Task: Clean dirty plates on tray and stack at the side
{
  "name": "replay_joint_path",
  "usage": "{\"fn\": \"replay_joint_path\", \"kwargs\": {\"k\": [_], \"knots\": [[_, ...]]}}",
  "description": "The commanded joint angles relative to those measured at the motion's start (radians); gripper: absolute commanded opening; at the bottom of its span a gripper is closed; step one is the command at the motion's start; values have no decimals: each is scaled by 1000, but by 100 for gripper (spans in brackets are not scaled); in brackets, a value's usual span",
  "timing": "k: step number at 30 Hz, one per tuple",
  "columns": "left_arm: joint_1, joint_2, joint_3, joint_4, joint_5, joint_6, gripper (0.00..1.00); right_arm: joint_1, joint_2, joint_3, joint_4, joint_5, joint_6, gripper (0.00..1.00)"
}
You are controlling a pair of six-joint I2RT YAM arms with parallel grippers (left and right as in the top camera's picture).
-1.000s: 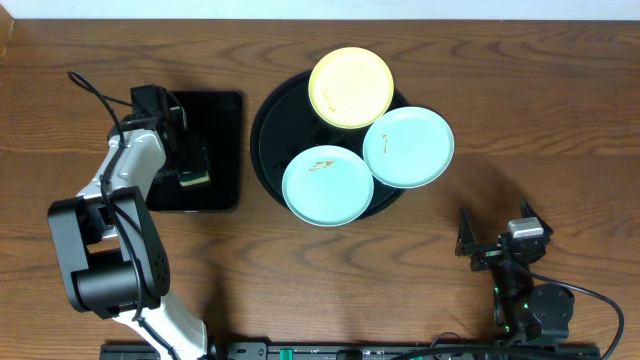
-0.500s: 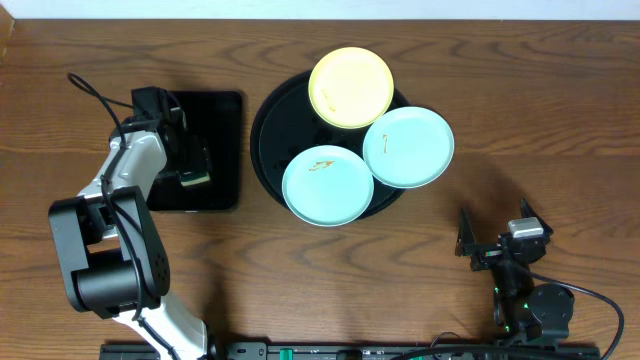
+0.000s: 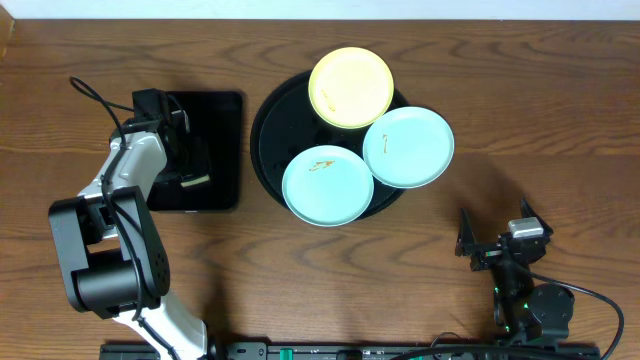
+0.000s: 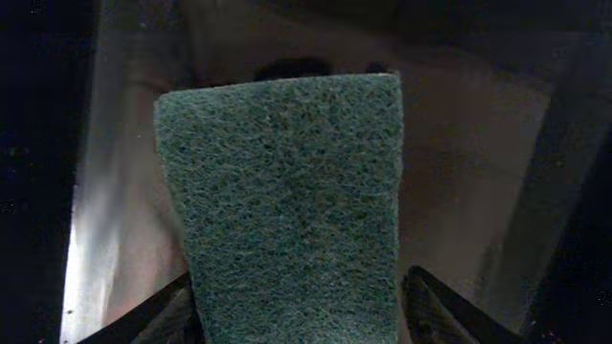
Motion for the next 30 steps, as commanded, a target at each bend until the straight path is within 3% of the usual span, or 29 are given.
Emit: {"fn": "replay_joint_path", "kwargs": {"k": [1, 4, 11, 16, 18, 22, 30], "knots": [[-2, 13, -8, -3, 15, -3, 63, -3, -5, -1, -3, -11, 13, 99], [-2, 13, -8, 2, 12, -3, 56, -3, -5, -1, -3, -11, 13, 99], [-1, 13, -8, 17, -8, -4, 52, -3, -5, -1, -3, -11, 13, 99], [-2, 13, -8, 24, -14, -4, 41, -3, -5, -1, -3, -11, 13, 99], [-1, 13, -8, 24, -14, -4, 33, -3, -5, -1, -3, -11, 13, 99], [-2, 13, -8, 27, -14, -4, 8, -2, -5, -1, -2, -18, 14, 99], [-1, -79, 10, 7, -3, -23, 8, -2, -5, -1, 2, -50, 56, 99]]}}
